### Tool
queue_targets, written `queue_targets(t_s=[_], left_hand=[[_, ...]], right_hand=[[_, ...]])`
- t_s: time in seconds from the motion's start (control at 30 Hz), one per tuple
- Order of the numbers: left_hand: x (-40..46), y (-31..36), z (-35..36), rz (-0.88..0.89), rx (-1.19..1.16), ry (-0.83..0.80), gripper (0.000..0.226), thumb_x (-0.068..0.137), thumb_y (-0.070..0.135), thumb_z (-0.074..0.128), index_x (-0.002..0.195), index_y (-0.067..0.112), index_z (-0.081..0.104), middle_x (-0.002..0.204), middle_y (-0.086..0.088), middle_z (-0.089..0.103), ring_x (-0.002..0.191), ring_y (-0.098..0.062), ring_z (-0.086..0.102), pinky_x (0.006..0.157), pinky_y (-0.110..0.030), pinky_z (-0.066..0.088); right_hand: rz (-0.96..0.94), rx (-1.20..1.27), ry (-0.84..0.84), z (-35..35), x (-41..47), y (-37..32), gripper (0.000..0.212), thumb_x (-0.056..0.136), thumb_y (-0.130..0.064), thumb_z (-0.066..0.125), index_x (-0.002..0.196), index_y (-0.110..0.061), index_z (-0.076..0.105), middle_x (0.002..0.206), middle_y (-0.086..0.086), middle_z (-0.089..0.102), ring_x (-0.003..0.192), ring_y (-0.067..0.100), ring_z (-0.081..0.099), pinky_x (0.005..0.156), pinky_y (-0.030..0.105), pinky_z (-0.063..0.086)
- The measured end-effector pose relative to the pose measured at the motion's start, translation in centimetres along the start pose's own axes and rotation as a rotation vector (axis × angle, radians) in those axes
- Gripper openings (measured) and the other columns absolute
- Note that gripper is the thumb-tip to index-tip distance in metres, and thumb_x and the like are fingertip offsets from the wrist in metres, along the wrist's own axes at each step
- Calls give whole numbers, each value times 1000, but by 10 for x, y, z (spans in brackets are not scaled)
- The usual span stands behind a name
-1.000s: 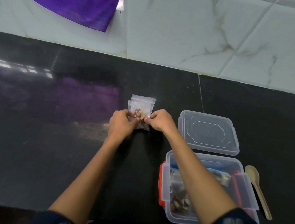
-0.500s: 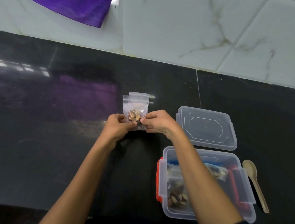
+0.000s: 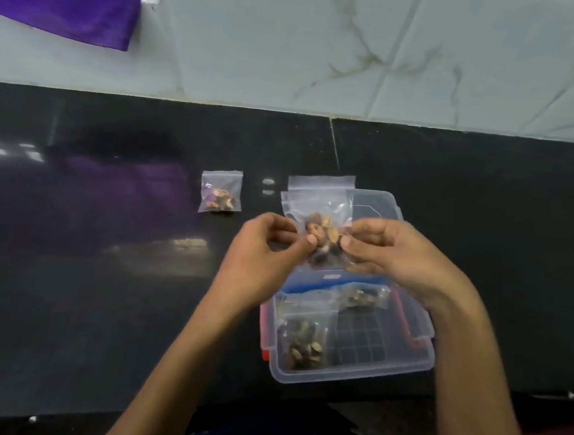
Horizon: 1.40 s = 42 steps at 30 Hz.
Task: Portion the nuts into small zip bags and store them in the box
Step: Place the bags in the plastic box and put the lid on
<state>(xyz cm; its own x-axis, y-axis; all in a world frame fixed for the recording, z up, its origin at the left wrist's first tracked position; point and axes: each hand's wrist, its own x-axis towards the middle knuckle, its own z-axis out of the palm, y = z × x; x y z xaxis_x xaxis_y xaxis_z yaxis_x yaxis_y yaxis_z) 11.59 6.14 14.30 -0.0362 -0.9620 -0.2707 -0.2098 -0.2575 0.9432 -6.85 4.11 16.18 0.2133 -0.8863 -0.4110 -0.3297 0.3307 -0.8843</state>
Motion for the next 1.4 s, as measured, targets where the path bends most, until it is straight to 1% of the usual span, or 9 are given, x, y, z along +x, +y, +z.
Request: queue_targets(t_s=[0.13, 0.27, 0.37, 0.5, 0.77, 0.97, 1.1, 1.27, 1.4], left_hand=[[-9, -6, 49, -29, 141, -84, 26, 85, 29, 69, 105, 17, 58, 91, 7, 64, 85, -7, 63, 74, -24, 54], [-13, -25, 89, -76, 321, -164, 13, 87, 26, 67, 91, 19, 57, 87, 3, 64, 84, -13, 62, 79, -34, 54], [-11, -36, 102, -114, 467, -149, 11, 87, 22, 65, 91, 16, 57, 92, -2, 68, 88, -20, 63, 79, -36, 53], [-11, -41, 107, -128, 584, -141, 17, 85, 23, 67, 73, 16, 58, 71, 3, 58, 70, -13, 58, 53, -17, 37], [-16, -53, 111, -231, 715, -126, 35, 81, 43, 69, 105, 18, 67, 100, -1, 70, 94, -19, 64, 86, -32, 52], [-33, -40, 100, -120, 555, -28, 15, 83, 33, 71, 88, 20, 65, 80, 7, 67, 75, -7, 65, 76, -30, 57], [-38, -20, 69, -49, 416, 119, 12, 83, 30, 71, 93, 23, 67, 78, 13, 68, 64, 0, 64, 63, -17, 55], [-23, -13, 9, -14, 332, 371, 9, 79, 27, 74, 85, 20, 72, 72, 10, 71, 69, -2, 67, 71, -28, 56], [8, -25, -40, -63, 346, 495, 5, 79, 26, 73, 78, 22, 70, 72, 5, 71, 73, -13, 69, 79, -37, 57]], right_hand=[[124, -257, 159, -22, -24, 33, 11, 86, -22, 67, 97, -23, 72, 94, -3, 73, 93, 13, 68, 85, 35, 55], [255, -484, 218, -21, -34, 53, 7, 87, -21, 67, 84, -26, 68, 97, 0, 57, 84, 12, 65, 85, 37, 55], [303, -648, 256, -10, -34, 55, 10, 91, -10, 60, 97, -15, 67, 80, -3, 48, 81, 13, 61, 78, 31, 54], [370, -809, 260, 9, -33, 55, 18, 95, -6, 46, 110, -9, 56, 78, 0, 44, 77, 16, 50, 66, 26, 41], [495, -821, 169, 26, -32, 62, 23, 97, -15, 48, 119, -9, 55, 102, 6, 55, 92, 19, 55, 72, 26, 40], [376, -795, 238, 11, -54, 51, 20, 93, -25, 57, 110, -14, 61, 78, -5, 48, 69, 8, 51, 58, 16, 42], [221, -738, 215, 5, -64, 25, 16, 95, -27, 55, 107, -19, 63, 72, -5, 36, 77, 6, 57, 57, 11, 39], [-51, -662, 204, 19, -32, -10, 13, 93, -31, 58, 104, -26, 64, 97, -11, 67, 75, -1, 55, 54, -1, 36], [-184, -512, 145, 41, 28, -33, 12, 89, -23, 64, 99, -18, 69, 91, -4, 70, 82, 9, 64, 67, 16, 48]])
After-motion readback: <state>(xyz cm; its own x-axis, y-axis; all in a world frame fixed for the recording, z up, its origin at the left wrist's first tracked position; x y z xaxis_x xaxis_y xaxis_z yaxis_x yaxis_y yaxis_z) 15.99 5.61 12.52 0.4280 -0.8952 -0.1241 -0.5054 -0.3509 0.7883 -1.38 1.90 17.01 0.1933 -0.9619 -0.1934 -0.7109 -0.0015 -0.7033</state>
